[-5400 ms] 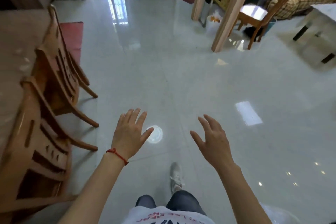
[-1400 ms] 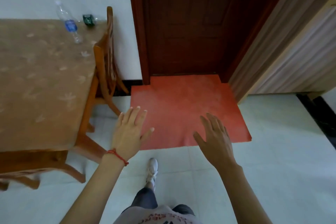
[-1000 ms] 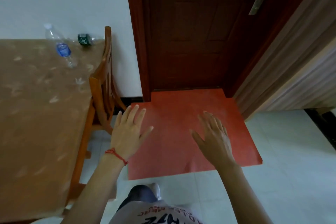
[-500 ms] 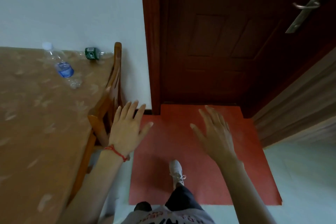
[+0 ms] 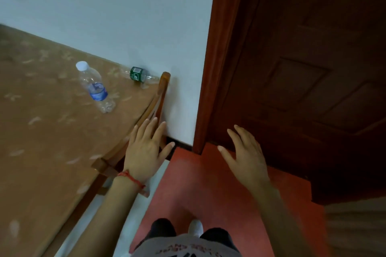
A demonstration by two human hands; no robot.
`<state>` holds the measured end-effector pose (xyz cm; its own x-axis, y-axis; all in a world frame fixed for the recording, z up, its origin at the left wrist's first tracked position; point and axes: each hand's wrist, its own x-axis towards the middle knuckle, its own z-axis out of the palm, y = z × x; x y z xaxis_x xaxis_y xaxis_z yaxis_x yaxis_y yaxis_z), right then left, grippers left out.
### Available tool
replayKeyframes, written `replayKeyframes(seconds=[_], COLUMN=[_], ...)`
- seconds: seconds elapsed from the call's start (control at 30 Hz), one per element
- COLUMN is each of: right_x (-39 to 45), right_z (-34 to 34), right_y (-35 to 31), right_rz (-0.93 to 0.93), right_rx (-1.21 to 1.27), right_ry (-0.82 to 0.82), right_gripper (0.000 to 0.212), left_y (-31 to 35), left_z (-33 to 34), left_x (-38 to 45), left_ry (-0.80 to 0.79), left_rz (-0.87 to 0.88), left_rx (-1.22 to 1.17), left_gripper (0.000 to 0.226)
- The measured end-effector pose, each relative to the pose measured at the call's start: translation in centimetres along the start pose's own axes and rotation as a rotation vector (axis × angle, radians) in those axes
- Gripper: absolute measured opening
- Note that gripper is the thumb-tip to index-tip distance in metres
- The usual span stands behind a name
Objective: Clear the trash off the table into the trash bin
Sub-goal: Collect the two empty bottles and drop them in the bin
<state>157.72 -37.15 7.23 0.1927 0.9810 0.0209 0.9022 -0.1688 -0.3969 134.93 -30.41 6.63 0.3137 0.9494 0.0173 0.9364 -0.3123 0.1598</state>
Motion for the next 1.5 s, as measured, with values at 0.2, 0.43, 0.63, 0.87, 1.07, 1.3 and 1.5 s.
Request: replayKeyframes(seconds=[0.2, 0.43, 0.63, 0.87, 1.07, 1.3, 1.5], right_x=[5.9, 12.7, 18.5, 24.6, 27.4, 31.1, 34.1], right_z=[0.7, 2.7, 4.4, 6.8, 8.6, 10.3, 10.8], right_y=[-1.9, -5.4, -9.3, -14.4, -17.2, -18.9, -18.9], right_rz=[-0.184, -0.338, -0.403, -0.460, -0.540, -0.623, -0.631], right_rx=[0.032, 0.037, 0.049, 0.148, 0.148, 0.066, 0.089], right_ry=[-0.097, -0.119, -0.119, -0.140, -0.182, -0.316, -0.358], right_gripper=[0.057, 0.054, 0.058, 0.059, 0.050, 0.058, 0.058], left_y=[-2.2, -6.0, -10.4, -15.6, -18.1, -18.5, -18.7], left_z=[-0.1, -0.4, -0.2, -0.4, -0.1, 0.0, -0.3], left_x=[1.7, 4.4, 7.7, 10.7, 11.5, 12.3, 15.1], left_ry=[0.050, 0.022, 0.058, 0.076, 0.060, 0.135, 0.474], left_rz=[-0.150, -0.302, -0.384, -0.464, -0.521, -0.651, -0.895], left_rx=[-0.013, -0.011, -0.036, -0.080, -0.086, -0.154, -0.627], left_gripper=[0.070, 0.073, 0.074, 0.079, 0.079, 0.082, 0.084])
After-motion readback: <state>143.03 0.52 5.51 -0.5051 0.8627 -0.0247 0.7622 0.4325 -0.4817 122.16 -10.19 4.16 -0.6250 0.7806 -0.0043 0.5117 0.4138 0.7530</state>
